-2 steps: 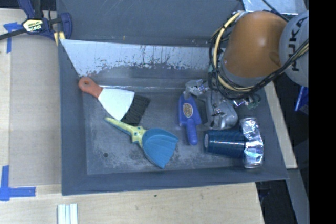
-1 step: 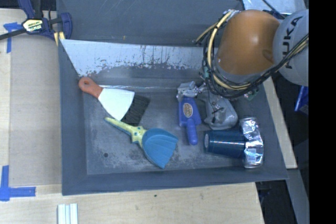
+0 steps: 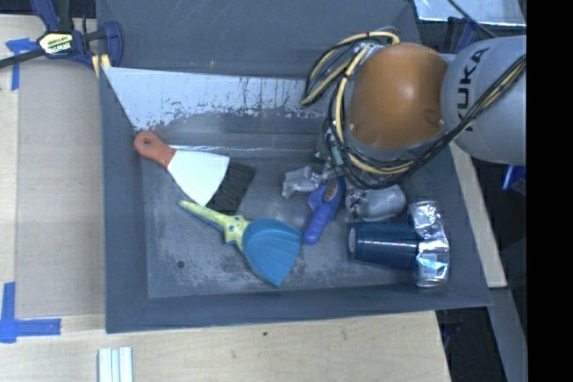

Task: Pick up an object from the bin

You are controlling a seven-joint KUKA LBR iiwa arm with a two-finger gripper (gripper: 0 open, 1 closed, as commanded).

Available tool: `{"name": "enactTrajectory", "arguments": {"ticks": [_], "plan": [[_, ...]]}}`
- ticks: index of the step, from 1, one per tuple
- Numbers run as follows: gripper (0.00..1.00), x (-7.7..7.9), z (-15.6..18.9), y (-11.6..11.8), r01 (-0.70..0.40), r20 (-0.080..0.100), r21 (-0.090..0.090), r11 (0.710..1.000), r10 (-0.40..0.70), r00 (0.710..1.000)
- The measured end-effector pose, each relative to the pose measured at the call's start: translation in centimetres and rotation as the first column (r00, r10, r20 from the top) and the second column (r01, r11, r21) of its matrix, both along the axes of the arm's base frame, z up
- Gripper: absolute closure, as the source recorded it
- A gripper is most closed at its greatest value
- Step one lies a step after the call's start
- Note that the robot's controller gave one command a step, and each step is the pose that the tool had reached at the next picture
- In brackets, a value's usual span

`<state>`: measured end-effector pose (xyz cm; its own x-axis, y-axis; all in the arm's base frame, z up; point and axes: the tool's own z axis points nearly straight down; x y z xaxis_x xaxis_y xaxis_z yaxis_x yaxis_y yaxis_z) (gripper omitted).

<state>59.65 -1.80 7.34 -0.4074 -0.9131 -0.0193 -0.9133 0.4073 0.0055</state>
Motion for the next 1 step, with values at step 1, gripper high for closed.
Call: {"name": "enactTrajectory", "arguments": {"ticks": [1], "plan": [[1.0,0.98,-0.34,-0.08,-0.06,0.008,-0.018,0.998,0.06,0.998]]}}
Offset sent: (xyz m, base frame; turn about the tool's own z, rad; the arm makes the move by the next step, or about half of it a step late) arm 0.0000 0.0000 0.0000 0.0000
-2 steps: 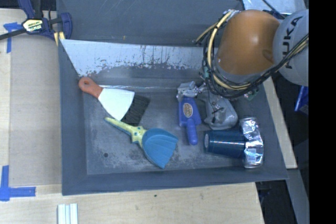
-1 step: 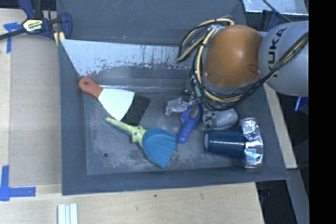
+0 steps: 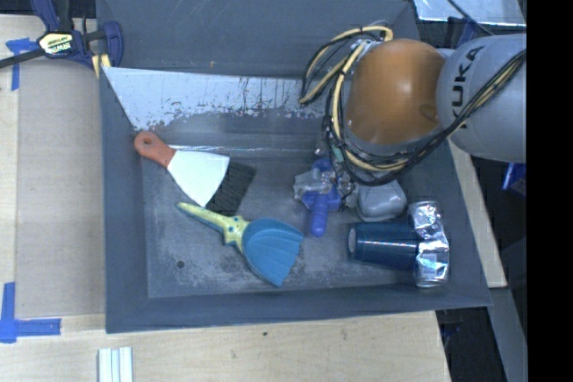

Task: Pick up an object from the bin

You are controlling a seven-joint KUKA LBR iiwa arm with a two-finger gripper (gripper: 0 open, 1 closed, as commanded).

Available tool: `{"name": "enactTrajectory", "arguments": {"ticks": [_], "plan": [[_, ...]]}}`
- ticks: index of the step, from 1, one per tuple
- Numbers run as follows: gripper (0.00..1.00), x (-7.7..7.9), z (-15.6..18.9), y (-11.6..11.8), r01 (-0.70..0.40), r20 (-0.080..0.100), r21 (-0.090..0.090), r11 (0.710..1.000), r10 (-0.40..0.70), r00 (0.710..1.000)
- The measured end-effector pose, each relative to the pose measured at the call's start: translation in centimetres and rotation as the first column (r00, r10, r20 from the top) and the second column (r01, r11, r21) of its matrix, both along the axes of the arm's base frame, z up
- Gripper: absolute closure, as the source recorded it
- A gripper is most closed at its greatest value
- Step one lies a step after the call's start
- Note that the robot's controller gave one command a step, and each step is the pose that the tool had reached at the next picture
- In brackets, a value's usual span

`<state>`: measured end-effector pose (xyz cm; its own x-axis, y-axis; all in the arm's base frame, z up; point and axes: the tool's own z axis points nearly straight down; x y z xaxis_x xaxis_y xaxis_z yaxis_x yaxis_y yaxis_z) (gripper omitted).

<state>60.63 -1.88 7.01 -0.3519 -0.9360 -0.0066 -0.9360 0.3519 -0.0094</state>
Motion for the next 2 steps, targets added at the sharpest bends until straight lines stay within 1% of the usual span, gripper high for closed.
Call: {"name": "enactTrajectory", "arguments": {"ticks": [1,2], "plan": [[1.0,0.0,0.0,0.0,0.0,0.0,0.0,1.0,0.0,1.0],[1.0,-0.3,2.4,0.1,0.001,-0.011,0.001,1.0,-0.001,1.0]]}}
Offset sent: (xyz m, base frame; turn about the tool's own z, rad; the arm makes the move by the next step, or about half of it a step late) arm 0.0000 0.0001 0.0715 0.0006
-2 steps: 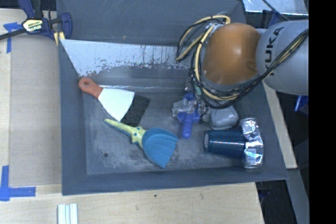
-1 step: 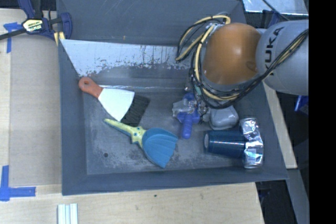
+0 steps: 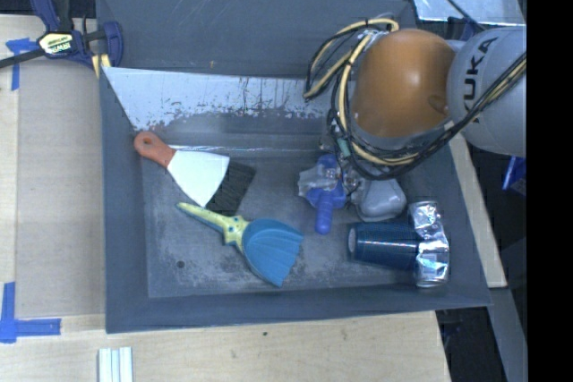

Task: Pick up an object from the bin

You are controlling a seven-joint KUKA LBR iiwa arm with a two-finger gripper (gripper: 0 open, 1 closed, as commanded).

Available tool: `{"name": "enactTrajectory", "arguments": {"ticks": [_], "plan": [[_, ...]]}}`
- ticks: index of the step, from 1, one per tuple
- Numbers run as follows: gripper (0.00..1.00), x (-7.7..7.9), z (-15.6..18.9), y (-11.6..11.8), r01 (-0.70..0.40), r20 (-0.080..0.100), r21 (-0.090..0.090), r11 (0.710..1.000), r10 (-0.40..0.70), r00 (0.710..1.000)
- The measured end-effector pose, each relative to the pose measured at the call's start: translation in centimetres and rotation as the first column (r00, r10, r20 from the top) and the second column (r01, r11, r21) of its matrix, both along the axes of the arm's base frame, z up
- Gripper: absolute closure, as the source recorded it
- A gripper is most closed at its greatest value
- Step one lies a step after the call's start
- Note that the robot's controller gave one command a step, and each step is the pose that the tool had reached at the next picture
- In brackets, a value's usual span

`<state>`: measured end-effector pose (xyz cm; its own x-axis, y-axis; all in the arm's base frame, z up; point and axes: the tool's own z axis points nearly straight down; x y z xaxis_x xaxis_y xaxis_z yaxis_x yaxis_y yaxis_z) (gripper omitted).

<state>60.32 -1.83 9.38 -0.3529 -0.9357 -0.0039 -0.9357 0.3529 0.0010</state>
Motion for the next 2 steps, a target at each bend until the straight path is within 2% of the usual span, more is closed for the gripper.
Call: {"name": "enactTrajectory", "arguments": {"ticks": [1,2], "plan": [[1.0,0.3,3.8,0.0,0.0,0.009,-0.001,1.0,0.0,1.0],[1.0,0.3,8.0,0.0,0.002,0.01,0.0,1.0,-0.002,1.0]]}}
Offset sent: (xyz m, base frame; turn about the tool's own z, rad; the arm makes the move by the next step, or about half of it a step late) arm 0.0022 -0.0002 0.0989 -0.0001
